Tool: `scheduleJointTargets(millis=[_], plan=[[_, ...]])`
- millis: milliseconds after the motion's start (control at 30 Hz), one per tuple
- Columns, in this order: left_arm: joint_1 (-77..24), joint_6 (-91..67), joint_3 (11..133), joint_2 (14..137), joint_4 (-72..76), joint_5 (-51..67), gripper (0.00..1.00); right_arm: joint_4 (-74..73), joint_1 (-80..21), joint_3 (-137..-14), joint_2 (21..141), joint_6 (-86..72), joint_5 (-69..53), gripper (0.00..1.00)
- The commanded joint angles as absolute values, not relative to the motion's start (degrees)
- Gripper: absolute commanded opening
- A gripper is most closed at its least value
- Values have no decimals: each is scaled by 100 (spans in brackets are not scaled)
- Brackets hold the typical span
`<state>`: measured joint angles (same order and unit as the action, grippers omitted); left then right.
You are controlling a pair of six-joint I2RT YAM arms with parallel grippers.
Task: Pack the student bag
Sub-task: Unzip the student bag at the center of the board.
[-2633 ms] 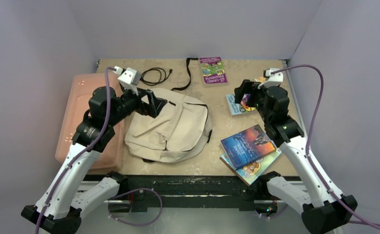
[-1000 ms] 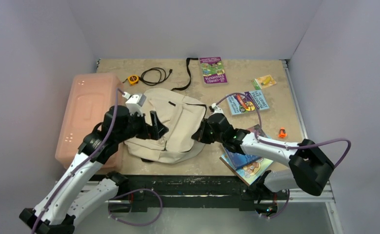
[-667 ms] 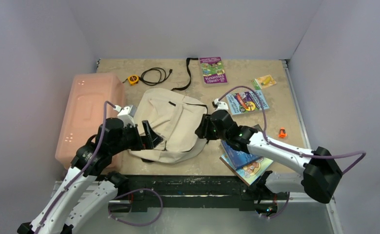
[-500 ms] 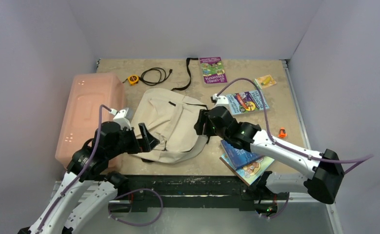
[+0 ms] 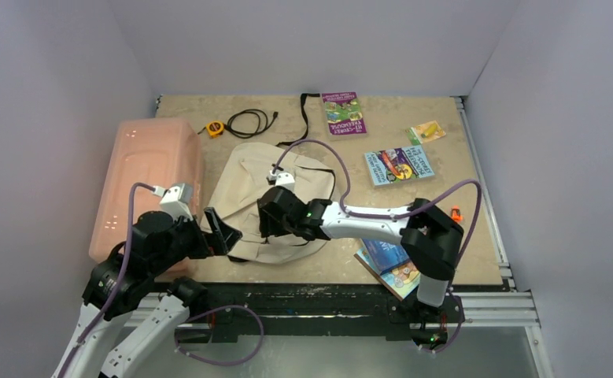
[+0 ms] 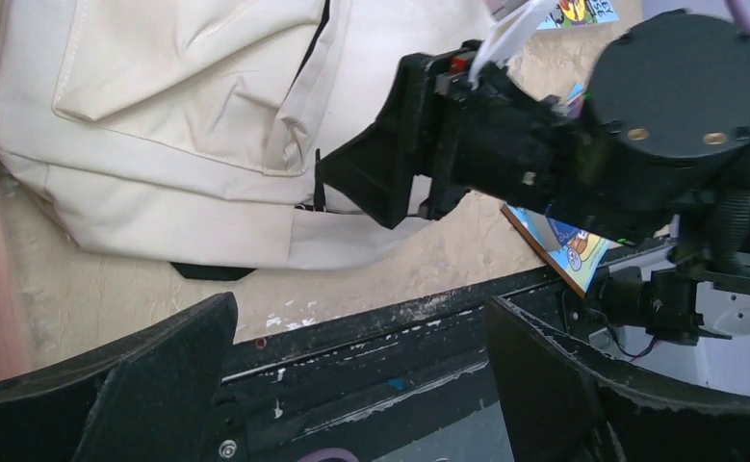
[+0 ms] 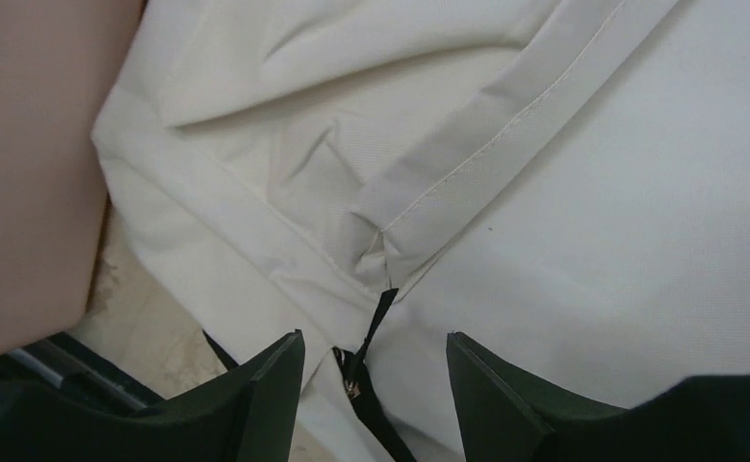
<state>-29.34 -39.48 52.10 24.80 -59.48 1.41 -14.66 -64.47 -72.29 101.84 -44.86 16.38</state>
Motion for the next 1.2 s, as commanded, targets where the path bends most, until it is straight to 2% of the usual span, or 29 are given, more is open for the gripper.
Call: scheduleJointTargets(millis=[0, 300, 333, 433, 533, 667, 833, 967, 1100, 1167], plan=[[-2953, -4026, 5323, 2370, -6036, 221, 100, -1111, -6580, -7435, 10336, -4799, 1665, 59], [-2953, -4192, 4991, 2546, -5612, 649, 100, -1015, -6706, -7555, 11014, -4824, 1909, 46], [-2949, -4228, 4939, 2555, -5554, 681, 100, -1012, -6702, -7565, 11055, -4805, 1928, 42], [-2949, -4264, 4797, 2603, -5423, 798, 100, -1049, -6706, -7572, 11043, -4764, 2063, 17], [-2953, -4226, 4642, 2675, -5337, 896, 100, -1057, -6702, -7414, 10792, -4717, 2281, 0], [-2953, -4136, 4333, 2841, -5013, 1243, 100, -434, -6670, -6893, 10071, -4548, 1789, 0], [-2954, -4340, 3836, 3007, -4401, 1296, 97, 744, -6336, -6181, 9387, -4778, 453, 0], [-2953, -5262, 3384, 2992, -4053, 1161, 93, 955, -6242, -6007, 9222, -4851, 174, 0], [-2950, -6385, 3262, 3345, -4282, 717, 69, 1337, -6239, -5771, 9109, -4979, 15, 0], [-2951, -6718, 3411, 3683, -4610, 490, 63, 1443, -6232, -5697, 9089, -5036, 9, 0]])
